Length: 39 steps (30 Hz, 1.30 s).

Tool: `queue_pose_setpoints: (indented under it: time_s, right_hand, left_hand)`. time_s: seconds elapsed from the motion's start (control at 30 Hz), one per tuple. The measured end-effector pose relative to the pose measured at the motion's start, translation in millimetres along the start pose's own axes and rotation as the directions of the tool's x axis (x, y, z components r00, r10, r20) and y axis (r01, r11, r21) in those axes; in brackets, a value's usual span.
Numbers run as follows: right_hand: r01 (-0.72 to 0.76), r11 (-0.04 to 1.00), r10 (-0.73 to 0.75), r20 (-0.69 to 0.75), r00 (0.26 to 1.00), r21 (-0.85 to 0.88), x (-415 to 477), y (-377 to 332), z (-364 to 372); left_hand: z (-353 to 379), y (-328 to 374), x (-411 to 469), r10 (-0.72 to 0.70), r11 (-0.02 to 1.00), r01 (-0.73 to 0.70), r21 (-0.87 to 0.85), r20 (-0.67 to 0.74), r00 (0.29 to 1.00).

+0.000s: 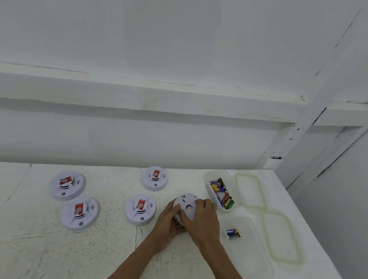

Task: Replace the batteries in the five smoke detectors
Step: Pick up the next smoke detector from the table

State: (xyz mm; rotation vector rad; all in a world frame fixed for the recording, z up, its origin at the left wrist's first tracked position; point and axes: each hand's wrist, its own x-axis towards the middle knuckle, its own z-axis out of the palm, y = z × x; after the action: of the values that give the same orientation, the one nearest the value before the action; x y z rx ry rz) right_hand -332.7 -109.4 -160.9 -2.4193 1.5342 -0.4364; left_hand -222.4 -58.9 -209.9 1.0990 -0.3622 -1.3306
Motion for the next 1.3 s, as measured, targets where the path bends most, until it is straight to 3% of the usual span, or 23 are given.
queue_pose_setpoints:
  time_s: [0.17,0.53,0.93,1.3]
  right_hand:
    - [-0.078,0.997,0.077,0.040,0.996,0.026,7,-7,-2]
    - [-0.102,0.984,0.079,0.152,0.985,0.150,22,-6,-9]
    - [-0.075,0.993,0.059,0.161,0.985,0.093,21,-15,-17]
    - [0.005,1.000,-0.010,0.261,0.965,0.021,18,-18,-25]
  left_hand:
    - [0,-1,0,0.006,1.000,-0.006,-0.009,0.027,1.000]
    - [-4,-2,7,0.005,0.999,-0.005,-0.036,0.005,1.000]
    - [-7,-4,9,0.004,1.000,-0.004,0.012,0.000,1.000]
    - [-6,-3,7,0.006,1.000,-0.006,0.025,0.007,1.000]
